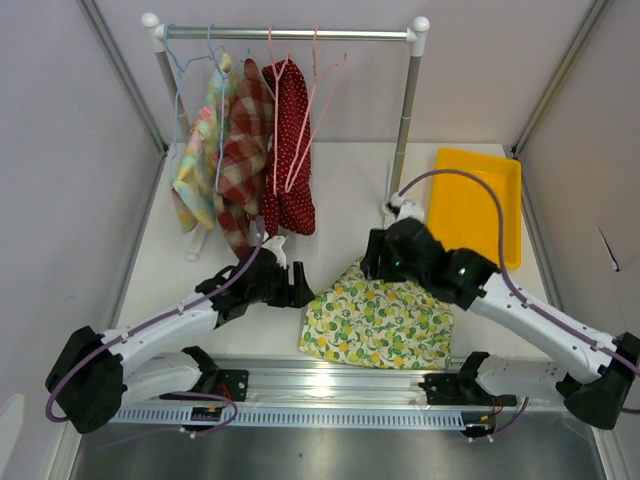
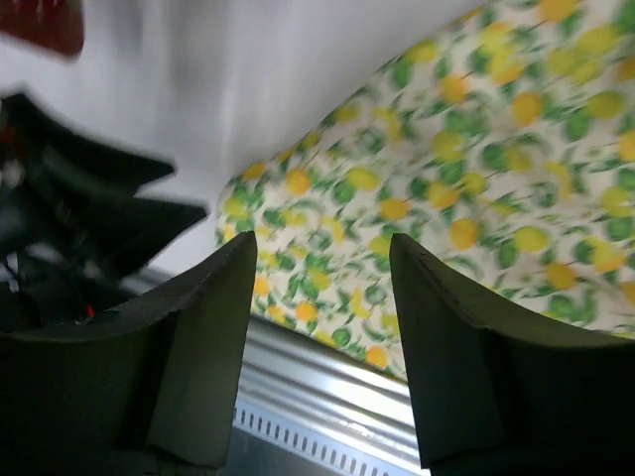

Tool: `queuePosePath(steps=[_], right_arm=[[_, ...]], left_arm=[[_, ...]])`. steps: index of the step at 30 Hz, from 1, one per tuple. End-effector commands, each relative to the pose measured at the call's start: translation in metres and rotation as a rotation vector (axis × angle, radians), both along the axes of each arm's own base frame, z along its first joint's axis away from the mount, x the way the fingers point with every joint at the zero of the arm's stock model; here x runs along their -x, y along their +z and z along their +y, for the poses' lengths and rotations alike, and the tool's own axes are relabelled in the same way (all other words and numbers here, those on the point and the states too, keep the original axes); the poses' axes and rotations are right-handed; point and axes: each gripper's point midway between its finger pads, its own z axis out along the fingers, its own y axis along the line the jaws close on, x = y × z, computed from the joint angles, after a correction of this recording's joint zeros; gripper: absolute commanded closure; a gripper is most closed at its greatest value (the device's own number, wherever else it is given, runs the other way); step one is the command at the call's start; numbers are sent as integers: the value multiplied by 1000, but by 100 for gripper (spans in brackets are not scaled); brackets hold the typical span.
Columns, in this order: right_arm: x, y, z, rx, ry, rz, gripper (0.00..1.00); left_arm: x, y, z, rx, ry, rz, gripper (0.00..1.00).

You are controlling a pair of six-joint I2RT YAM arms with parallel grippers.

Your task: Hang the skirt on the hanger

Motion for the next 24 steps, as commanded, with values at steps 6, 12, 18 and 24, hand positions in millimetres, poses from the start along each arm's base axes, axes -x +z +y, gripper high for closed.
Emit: queuePosePath(steps=[6, 12, 18, 24], right_arm=[[93, -49, 88, 2, 139, -13, 43], [120, -99, 145, 131, 243, -7, 40], [130, -136, 173, 206, 307, 12, 37], [133, -156, 186, 282, 338, 14, 34]], left_arm=[[-45, 7, 3, 8, 105, 5, 22], [-59, 13, -3, 35, 97, 14, 22], [-65, 14, 0, 45, 93, 22, 22], [-67, 15, -2, 42, 76, 20, 23]])
